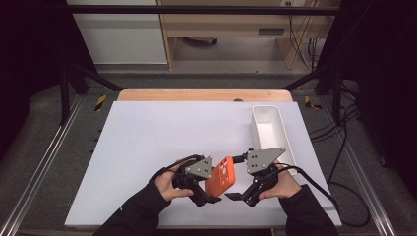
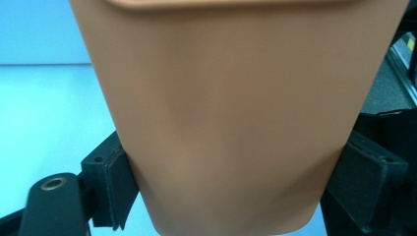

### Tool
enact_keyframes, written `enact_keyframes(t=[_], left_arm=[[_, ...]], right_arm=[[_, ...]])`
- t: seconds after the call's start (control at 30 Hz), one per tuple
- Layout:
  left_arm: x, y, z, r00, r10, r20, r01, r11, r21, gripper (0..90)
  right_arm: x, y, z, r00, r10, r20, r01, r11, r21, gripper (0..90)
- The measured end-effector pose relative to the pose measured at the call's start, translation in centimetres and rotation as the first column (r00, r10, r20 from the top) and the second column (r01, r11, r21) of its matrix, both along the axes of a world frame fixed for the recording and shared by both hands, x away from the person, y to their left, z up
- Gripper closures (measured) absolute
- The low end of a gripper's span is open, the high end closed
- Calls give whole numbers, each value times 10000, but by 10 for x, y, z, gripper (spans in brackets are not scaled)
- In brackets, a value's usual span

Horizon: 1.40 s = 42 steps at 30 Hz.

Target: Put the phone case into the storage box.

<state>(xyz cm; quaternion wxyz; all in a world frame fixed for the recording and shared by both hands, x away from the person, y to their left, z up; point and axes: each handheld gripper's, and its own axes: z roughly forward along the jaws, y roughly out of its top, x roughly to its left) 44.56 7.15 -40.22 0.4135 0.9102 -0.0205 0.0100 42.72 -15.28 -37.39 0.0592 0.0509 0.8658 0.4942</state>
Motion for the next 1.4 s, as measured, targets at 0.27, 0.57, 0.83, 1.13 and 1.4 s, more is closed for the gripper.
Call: enact_keyframes(t=[0.27, 0.57, 0.83, 1.13, 1.4], left_arm=[[-3, -7, -1, 9998, -223, -13, 223, 9998, -2, 155], [-4, -7, -4, 9995, -329, -18, 329, 9995, 12, 155], [-4, -6, -5, 9995, -326, -15, 326, 9995, -49, 155], [-3, -8, -7, 9993, -368, 25, 368, 9993, 34, 153], [-4, -8, -10, 9996, -257, 104, 256, 9996, 90, 153]], right_arm=[[0, 1, -1, 9998, 177, -9, -177, 9997, 150, 48], [0, 2, -2, 9993, 357, -141, -351, 9986, 406, 91], [1, 1, -1, 9983, 506, -297, -486, 9966, 665, 148], [1, 2, -2, 9982, 522, -289, -500, 9963, 693, 158], [1, 3, -4, 9985, 506, -195, -493, 9968, 625, 164]])
